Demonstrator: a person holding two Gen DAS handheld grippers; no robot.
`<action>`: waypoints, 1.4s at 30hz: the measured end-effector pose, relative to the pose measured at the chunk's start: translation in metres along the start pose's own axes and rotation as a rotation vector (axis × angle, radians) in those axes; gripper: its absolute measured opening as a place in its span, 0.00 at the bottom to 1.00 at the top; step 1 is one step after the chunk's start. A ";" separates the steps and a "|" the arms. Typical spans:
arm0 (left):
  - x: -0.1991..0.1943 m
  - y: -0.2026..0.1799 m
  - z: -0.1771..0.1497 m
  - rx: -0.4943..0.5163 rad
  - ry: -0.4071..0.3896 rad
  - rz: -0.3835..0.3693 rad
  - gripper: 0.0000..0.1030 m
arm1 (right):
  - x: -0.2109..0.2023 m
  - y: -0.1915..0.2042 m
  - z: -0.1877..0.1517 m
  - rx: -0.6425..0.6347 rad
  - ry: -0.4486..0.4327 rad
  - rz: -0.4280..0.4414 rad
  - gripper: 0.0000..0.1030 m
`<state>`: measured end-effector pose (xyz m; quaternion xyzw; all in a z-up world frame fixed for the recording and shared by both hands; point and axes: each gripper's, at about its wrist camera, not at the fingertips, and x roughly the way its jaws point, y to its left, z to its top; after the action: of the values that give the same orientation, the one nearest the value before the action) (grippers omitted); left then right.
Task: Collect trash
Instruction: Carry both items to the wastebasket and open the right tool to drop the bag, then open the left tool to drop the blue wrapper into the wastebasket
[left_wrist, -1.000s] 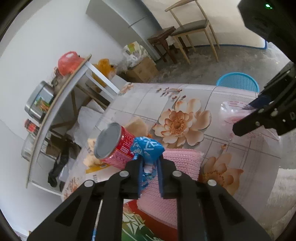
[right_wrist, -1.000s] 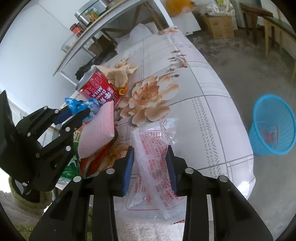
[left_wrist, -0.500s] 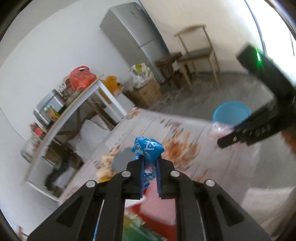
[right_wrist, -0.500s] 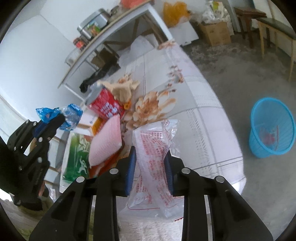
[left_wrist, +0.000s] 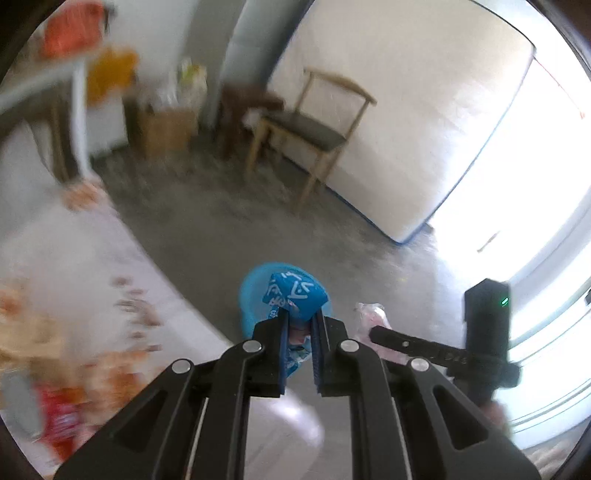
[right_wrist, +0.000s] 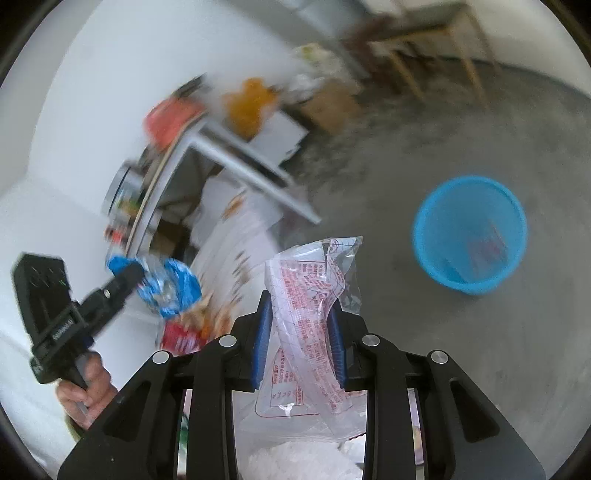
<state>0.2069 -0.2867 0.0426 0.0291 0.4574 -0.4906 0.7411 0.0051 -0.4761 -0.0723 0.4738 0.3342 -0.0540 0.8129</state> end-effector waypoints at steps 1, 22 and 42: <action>0.016 0.001 0.006 -0.031 0.028 -0.027 0.10 | 0.001 -0.011 0.006 0.030 0.003 -0.006 0.26; 0.226 -0.012 0.048 -0.053 0.203 0.091 0.61 | 0.084 -0.129 0.093 0.286 -0.037 -0.202 0.65; 0.012 -0.007 0.002 0.158 0.072 0.164 0.65 | 0.014 -0.017 0.036 -0.061 -0.030 -0.127 0.71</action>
<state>0.2043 -0.2992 0.0383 0.1424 0.4394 -0.4615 0.7574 0.0270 -0.5108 -0.0813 0.4256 0.3527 -0.1024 0.8270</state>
